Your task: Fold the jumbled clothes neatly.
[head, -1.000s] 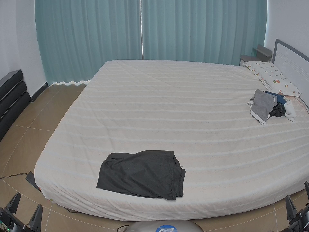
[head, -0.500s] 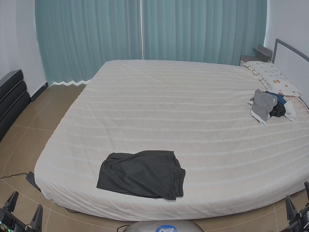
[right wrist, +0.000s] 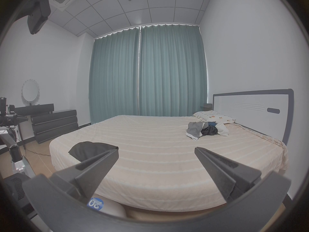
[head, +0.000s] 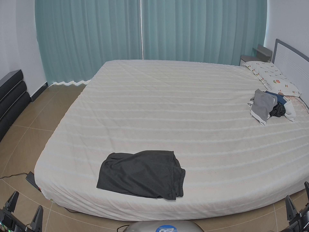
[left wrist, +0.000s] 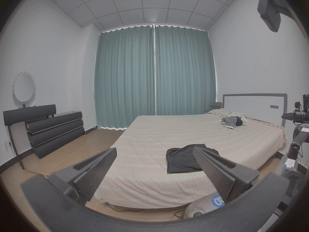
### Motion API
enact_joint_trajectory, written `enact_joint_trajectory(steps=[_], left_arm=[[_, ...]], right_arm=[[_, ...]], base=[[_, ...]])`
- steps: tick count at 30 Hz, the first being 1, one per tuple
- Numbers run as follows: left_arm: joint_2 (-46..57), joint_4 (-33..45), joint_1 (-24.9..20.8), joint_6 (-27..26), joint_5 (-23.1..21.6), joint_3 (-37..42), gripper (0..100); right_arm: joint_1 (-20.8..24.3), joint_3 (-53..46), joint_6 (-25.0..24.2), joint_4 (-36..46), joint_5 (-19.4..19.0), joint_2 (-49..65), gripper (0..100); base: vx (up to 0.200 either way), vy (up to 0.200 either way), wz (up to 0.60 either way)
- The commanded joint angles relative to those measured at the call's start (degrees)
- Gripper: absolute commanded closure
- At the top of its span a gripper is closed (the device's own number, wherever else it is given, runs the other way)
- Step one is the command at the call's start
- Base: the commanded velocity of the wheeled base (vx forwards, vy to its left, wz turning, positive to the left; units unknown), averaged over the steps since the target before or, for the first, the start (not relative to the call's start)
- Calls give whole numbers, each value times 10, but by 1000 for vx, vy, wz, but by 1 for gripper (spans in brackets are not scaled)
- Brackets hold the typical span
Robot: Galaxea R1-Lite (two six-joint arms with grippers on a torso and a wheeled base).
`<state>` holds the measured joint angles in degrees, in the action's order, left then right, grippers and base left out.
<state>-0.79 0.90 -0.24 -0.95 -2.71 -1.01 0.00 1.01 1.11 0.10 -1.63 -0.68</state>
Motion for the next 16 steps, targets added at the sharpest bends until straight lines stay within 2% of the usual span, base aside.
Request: enact_joint_trajectory(steps=[1, 16], left_arm=[[4, -1, 0, 6, -2, 8, 0], [4, 0, 0, 3, 0, 8, 0]], right_arm=[[0, -10, -1, 0, 0, 7, 0], [0, -10, 3, 0, -1, 7, 0]], base=[[0, 0, 0], [0, 0, 0]])
